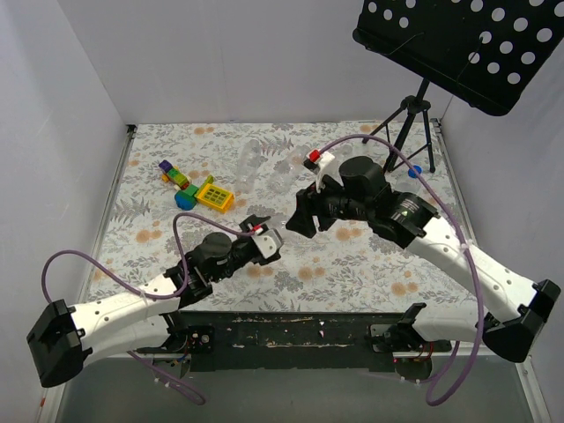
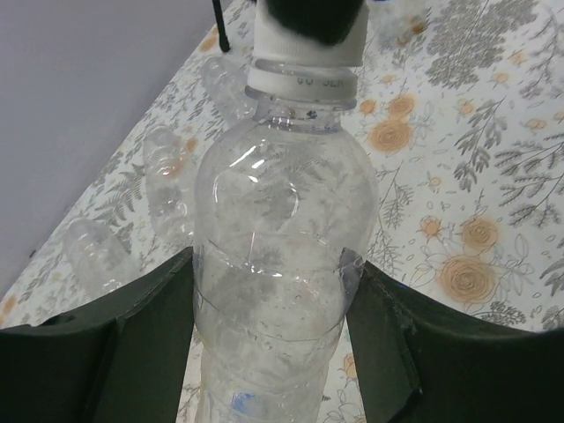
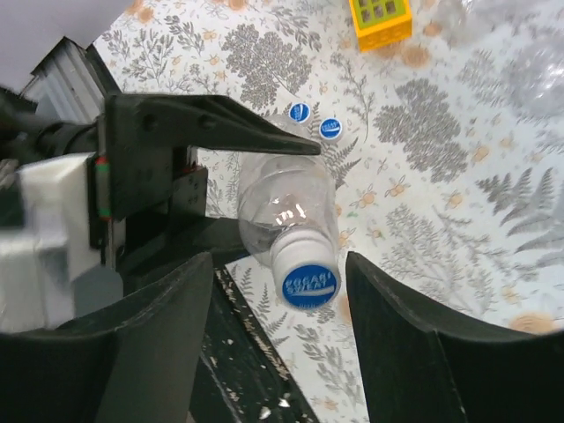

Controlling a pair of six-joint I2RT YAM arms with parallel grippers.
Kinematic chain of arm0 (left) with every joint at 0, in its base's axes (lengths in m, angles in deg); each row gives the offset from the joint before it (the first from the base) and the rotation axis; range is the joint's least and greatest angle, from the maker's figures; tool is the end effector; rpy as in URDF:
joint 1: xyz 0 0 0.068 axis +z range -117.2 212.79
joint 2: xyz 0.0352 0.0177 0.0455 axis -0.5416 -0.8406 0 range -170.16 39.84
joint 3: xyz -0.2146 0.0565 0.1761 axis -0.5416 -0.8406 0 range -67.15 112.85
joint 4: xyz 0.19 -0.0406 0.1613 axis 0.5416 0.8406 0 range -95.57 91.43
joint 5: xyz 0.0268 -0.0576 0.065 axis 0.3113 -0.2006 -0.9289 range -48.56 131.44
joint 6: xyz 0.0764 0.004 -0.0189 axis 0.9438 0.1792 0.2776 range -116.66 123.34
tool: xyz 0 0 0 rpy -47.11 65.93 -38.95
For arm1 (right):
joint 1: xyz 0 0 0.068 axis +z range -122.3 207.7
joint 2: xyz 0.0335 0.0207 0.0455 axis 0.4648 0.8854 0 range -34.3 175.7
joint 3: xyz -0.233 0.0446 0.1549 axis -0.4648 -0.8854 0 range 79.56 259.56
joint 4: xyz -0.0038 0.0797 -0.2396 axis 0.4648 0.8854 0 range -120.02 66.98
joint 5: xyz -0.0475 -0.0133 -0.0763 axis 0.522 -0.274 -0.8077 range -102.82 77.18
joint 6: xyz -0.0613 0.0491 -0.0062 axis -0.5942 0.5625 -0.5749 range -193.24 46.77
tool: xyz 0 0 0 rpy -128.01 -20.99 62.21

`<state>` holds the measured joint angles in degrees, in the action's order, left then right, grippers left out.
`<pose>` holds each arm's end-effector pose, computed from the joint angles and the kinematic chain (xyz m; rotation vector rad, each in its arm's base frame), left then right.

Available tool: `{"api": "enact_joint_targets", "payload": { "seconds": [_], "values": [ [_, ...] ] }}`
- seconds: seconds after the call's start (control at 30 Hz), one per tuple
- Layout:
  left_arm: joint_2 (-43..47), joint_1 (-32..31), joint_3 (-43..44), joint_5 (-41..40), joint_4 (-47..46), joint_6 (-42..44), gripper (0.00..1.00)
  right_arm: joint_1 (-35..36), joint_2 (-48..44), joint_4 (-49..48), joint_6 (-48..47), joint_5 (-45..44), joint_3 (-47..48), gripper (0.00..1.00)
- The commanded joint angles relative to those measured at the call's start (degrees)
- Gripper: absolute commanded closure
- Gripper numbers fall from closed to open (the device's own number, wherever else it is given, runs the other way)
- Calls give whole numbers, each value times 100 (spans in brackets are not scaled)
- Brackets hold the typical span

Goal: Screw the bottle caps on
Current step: Screw the bottle cap onto the plastic bottle.

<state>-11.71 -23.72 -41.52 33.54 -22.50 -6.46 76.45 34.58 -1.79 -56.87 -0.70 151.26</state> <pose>0.1327 -0.1835 0.2577 0.6092 1.6755 -0.7286 0.1738 0.2197 0.3813 -0.7301 2.0024 0.9138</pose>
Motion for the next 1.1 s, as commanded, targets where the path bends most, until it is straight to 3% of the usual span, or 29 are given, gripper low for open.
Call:
{"api": "enact_joint_targets", "payload": {
  "seconds": [0.0, 0.27, 0.43, 0.6, 1.07],
  "values": [
    [-74, 675, 539, 1937, 470, -758, 92, 38, -559, 498, -1800, 80, 722, 30],
    [-627, 1520, 1163, 5146, 1033, -1647, 92, 38, -929, 1430, -4174, 1257, 811, 35],
    [-953, 1713, 1340, 6396, 990, -1999, 93, 38, -763, 2177, -5080, 1644, 1012, 37],
    [-1085, 1775, 1401, 6828, 990, -2069, 94, 47, -578, 2661, -5450, 1960, 1179, 39],
    [-1147, 1775, 1419, 7021, 955, -2122, 97, 82, -358, 2495, -5547, 2330, 1250, 41]
  ]
}}
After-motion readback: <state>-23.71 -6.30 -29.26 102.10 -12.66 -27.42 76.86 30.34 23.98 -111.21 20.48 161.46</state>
